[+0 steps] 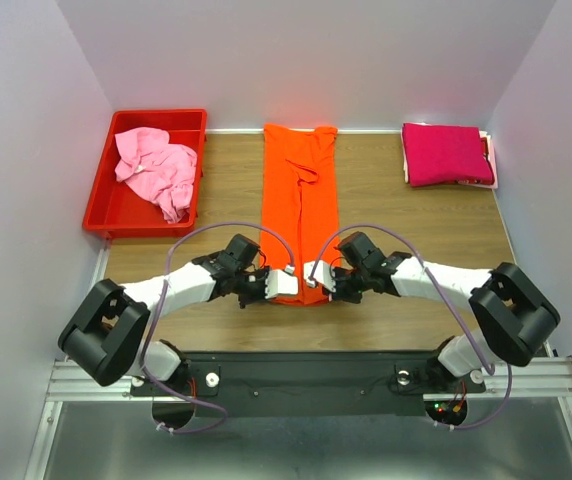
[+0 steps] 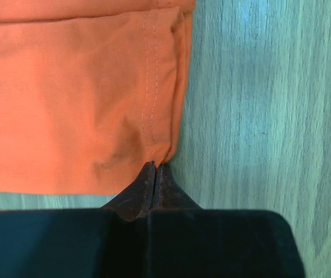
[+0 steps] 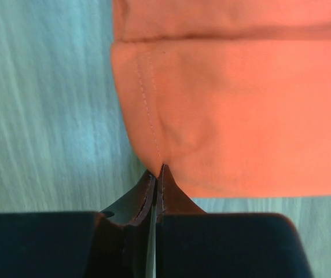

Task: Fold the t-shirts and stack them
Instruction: Fold the tshirt

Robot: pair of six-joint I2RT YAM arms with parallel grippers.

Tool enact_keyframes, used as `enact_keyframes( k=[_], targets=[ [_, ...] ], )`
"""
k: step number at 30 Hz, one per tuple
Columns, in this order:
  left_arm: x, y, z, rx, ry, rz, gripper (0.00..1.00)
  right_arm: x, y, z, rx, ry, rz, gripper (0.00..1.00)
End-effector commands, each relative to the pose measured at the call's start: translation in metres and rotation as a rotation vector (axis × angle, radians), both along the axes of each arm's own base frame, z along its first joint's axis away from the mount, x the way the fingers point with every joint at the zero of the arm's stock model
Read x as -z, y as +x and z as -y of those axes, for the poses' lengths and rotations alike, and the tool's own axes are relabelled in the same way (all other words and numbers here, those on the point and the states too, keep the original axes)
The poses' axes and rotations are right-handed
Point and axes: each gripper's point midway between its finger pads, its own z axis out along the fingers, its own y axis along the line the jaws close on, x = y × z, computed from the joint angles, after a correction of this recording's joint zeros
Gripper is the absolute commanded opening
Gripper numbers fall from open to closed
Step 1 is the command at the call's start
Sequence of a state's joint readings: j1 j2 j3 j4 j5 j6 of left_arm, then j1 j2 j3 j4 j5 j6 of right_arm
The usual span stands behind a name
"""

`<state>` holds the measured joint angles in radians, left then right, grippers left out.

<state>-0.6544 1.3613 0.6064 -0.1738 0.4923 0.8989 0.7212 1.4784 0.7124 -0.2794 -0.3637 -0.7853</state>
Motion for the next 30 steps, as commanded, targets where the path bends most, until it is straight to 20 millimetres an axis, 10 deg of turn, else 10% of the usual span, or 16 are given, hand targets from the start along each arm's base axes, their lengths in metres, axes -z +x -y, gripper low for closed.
enact_keyframes(
  k=[1, 10, 19, 24, 30],
  targets=[
    [-0.017, -0.006, 0.0, -0.013, -0.02, -0.016, 0.0, -0.01, 0.002, 0.018, 0.065, -0.052, 0.047, 0.01],
    [-0.06, -0.01, 0.006, 0.013, -0.085, 0.013, 0.0, -0.053, -0.01, 0.02, -0.001, -0.042, 0.045, 0.0],
    [-0.078, -0.07, 0.011, 0.174, -0.119, -0.008, 0.0, -0.062, -0.07, 0.025, -0.071, -0.029, -0.142, 0.0],
    [-0.092, -0.056, 0.015, 0.13, -0.111, 0.018, 0.0, -0.071, -0.041, 0.026, -0.072, -0.075, -0.015, 0.0],
    [-0.113, 0.007, 0.022, 0.099, -0.145, 0.163, 0.0, -0.086, 0.008, 0.013, -0.076, -0.068, 0.103, 0.01]
  ],
)
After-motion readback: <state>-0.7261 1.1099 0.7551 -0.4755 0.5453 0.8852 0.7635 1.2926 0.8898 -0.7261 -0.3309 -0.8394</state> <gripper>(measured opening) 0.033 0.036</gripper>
